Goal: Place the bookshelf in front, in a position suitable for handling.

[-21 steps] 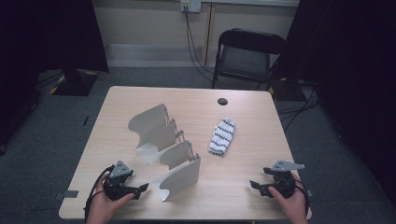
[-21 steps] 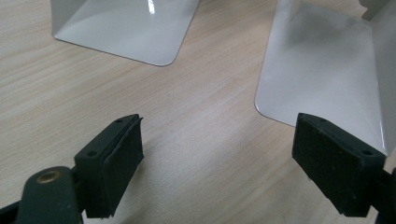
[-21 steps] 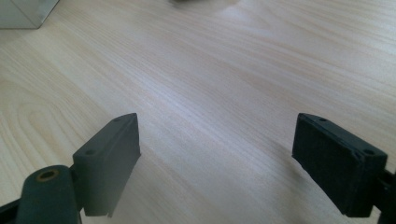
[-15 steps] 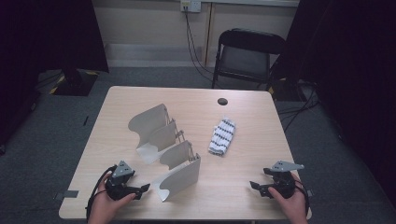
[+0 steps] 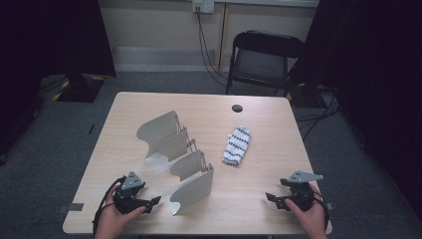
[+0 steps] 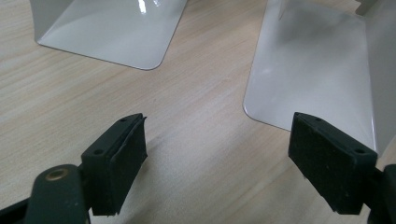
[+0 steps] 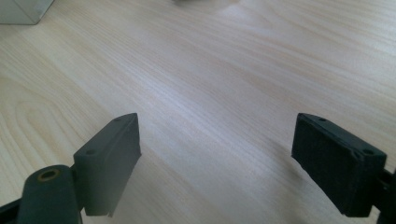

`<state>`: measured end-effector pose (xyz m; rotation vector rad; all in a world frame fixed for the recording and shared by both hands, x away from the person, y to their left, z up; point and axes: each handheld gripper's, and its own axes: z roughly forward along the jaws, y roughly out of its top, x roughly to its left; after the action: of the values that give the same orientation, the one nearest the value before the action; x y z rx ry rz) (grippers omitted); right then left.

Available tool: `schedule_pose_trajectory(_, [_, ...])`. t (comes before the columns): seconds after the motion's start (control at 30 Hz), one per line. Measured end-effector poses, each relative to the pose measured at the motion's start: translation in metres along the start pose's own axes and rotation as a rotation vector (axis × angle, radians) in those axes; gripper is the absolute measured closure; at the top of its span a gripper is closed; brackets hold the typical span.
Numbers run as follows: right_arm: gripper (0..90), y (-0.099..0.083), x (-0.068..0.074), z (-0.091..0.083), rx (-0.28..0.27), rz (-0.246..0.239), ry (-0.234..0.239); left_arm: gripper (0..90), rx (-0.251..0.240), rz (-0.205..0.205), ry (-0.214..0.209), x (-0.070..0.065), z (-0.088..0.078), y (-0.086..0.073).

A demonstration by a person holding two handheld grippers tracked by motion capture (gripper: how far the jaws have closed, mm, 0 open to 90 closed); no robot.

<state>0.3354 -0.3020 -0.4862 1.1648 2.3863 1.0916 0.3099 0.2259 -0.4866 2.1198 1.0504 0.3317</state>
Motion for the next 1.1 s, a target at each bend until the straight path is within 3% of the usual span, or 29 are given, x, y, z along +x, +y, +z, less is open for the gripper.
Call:
schedule_pose_trajectory(0.3, [15.0, 0.0009, 0.0025, 0.0009, 0.005, -0.022, 0.001, 20.4, -0.037, -0.005, -0.002, 0.0006, -0.0028, 0.0037])
schedule_pose_trajectory(0.63, [15.0, 0.002, 0.0015, -0.0006, 0.003, -0.031, 0.003, 26.0, -0.017, 0.039, -0.008, -0.0058, -0.0026, 0.0054])
schedule_pose_trajectory(0.7, [15.0, 0.0026, 0.0036, 0.0006, 0.006, -0.039, 0.005, 26.0, -0.03, 0.027, -0.01, -0.0061, -0.0034, 0.0058])
schedule_pose_trajectory(1.1, [15.0, 0.0052, 0.0058, 0.0054, 0.008, -0.04, 0.023, 32.1, -0.009, 0.057, -0.027, -0.0089, -0.0009, 0.0043])
